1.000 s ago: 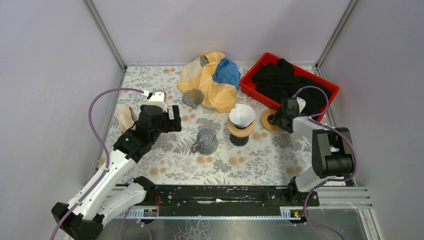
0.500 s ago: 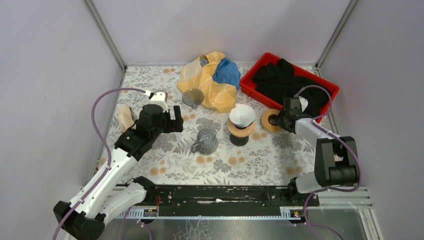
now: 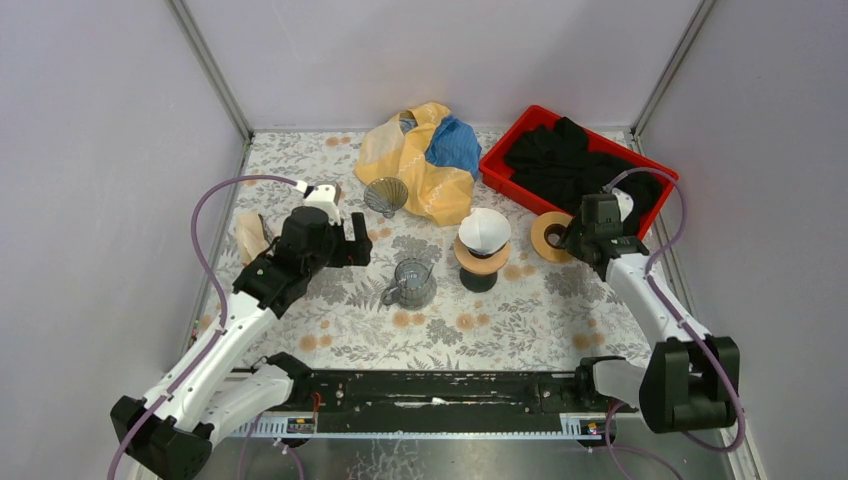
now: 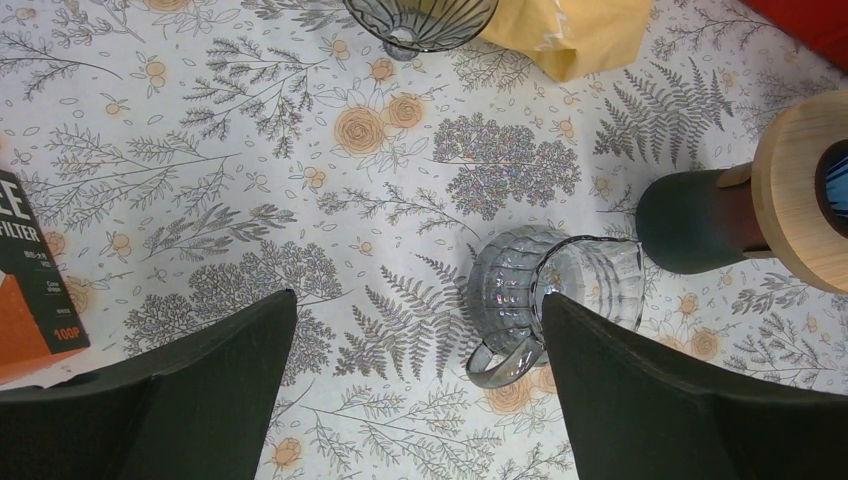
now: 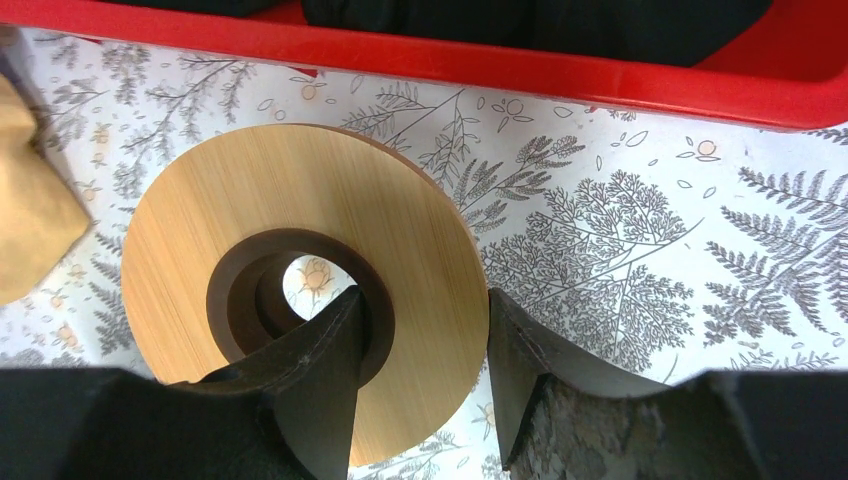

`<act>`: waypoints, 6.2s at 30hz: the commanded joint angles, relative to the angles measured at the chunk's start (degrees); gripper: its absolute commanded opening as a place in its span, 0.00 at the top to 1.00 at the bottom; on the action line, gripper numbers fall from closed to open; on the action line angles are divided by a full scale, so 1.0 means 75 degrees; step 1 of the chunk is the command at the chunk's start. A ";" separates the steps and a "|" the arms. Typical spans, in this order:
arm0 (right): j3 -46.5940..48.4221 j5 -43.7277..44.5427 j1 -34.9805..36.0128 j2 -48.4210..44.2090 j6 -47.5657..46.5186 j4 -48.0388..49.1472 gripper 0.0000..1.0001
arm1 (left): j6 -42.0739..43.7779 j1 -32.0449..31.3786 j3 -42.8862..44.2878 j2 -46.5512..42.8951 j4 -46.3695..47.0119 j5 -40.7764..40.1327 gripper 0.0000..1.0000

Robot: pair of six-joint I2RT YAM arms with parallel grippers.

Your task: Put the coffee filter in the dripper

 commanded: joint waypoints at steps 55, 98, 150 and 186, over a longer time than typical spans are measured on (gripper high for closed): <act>0.5394 -0.1312 0.4865 0.0502 -0.0927 -0.2239 0.60 | -0.4671 0.0077 -0.0213 0.0027 0.4205 0.4807 0.01; 0.4641 -0.1023 0.6092 0.0682 -0.1111 -0.0757 0.24 | -0.5948 0.0076 -0.2700 -0.1509 0.4672 0.3905 1.00; 0.1503 0.3065 0.6092 -0.2758 -0.2139 -0.0233 0.00 | -0.6398 0.0096 -0.4336 -0.0631 0.5712 0.2836 0.71; 0.1219 0.3490 0.6089 -0.3091 -0.2200 -0.0199 0.00 | -0.4785 0.0100 -0.2764 -0.0547 0.3135 0.1738 0.09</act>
